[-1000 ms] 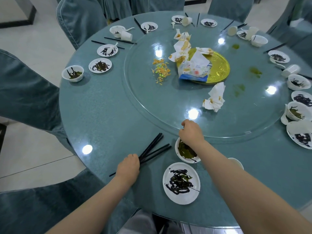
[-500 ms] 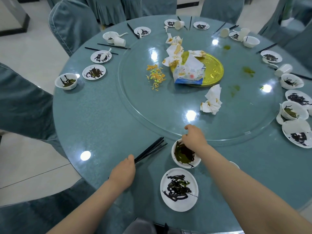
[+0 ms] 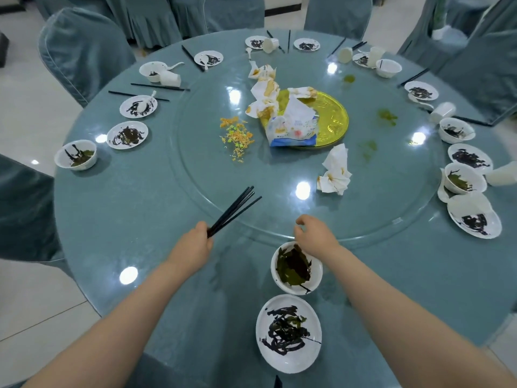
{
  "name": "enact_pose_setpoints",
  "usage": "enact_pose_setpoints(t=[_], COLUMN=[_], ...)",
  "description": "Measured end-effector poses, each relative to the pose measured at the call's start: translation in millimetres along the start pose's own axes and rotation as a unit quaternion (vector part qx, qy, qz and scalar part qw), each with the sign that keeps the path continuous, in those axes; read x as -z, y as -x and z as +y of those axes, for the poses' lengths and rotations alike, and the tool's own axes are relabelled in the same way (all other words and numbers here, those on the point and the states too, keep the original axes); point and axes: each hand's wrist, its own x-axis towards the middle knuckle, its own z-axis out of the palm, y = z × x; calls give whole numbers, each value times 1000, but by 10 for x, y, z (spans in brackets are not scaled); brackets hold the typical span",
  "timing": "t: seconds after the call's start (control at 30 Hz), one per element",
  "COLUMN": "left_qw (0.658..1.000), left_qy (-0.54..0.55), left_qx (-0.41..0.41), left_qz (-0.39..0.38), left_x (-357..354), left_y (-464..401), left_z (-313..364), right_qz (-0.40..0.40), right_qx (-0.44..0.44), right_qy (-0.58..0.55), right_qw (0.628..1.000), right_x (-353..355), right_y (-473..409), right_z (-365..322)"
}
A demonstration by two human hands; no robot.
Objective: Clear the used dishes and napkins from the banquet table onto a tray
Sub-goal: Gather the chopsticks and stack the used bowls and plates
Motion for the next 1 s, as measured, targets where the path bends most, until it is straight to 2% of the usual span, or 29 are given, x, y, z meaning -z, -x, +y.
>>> enact_pose_setpoints(t=[0.47,0.63,1.0], left_qw=[1000,1000,992], left_qy=[14,-17,-116], left_qx=[1,10,10], left_qz=[13,24,53], left_x=[-127,-228,-270], left_y=[-1273,-1434,-1526], left_z=[618,740,741], right_qz=[-9,-38,-14], right_qx=[15,12,-18], right_qy=[23,-2,-54], right_qw=[1000,999,998], right_x=[-37,-2,-17], right_y=[0,26,208], right_z=[42,106,227])
